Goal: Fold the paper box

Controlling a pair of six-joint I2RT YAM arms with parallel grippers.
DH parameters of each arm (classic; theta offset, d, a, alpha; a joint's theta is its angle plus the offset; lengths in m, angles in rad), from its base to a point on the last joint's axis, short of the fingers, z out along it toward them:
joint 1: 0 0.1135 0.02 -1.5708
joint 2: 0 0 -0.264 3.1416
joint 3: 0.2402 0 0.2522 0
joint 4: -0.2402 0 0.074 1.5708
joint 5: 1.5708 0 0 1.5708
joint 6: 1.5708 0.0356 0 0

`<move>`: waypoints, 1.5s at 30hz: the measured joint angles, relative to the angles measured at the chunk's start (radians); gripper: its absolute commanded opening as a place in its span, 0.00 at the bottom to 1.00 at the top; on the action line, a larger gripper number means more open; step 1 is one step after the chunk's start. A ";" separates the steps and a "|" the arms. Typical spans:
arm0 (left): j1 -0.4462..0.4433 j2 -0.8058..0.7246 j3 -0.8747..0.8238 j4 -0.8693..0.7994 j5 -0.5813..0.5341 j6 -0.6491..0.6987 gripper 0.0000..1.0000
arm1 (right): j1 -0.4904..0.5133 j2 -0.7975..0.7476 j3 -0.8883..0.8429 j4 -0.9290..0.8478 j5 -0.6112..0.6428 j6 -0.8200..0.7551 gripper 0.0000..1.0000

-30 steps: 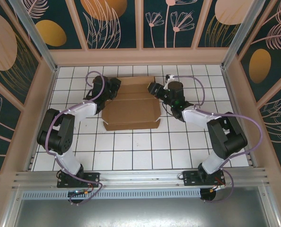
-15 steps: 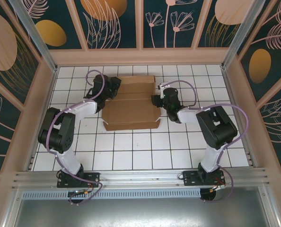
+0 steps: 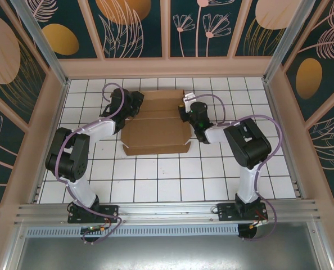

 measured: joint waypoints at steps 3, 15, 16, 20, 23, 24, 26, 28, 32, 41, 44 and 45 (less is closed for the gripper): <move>0.000 0.000 0.001 -0.004 0.003 0.000 0.38 | 0.001 0.013 0.000 0.021 0.012 -0.013 0.17; 0.005 -0.073 -0.001 -0.164 0.026 0.063 0.78 | 0.004 0.016 -0.003 0.064 0.066 -0.031 0.17; 0.006 -0.093 -0.004 -0.180 0.026 0.074 0.77 | 0.004 0.016 -0.006 0.068 0.068 -0.034 0.17; 0.012 -0.237 -0.045 -0.249 0.031 0.180 0.72 | 0.002 0.016 -0.026 0.079 0.068 -0.040 0.17; 0.012 -0.337 -0.046 -0.316 0.036 0.304 0.68 | -0.003 0.012 -0.043 0.079 0.064 -0.040 0.17; 0.012 -0.371 -0.043 -0.344 0.036 0.352 0.69 | -0.005 0.008 -0.050 0.080 0.061 -0.039 0.17; 0.013 -0.410 -0.026 -0.397 0.035 0.423 0.69 | -0.008 0.000 -0.062 0.086 0.060 -0.039 0.17; 0.024 -0.422 0.006 -0.444 0.035 0.478 0.69 | -0.009 -0.010 -0.075 0.087 0.057 -0.039 0.17; 0.075 -0.368 0.099 -0.521 0.045 0.543 0.67 | -0.011 -0.015 -0.086 0.093 0.053 -0.039 0.17; 0.092 -0.116 0.220 -0.573 0.051 0.596 0.67 | -0.017 -0.017 -0.086 0.093 0.031 -0.035 0.17; 0.098 -0.060 0.238 -0.575 0.049 0.596 0.67 | -0.017 -0.017 -0.086 0.093 0.023 -0.034 0.17; 0.099 -0.047 0.241 -0.573 0.050 0.596 0.67 | -0.017 -0.017 -0.086 0.093 0.019 -0.032 0.17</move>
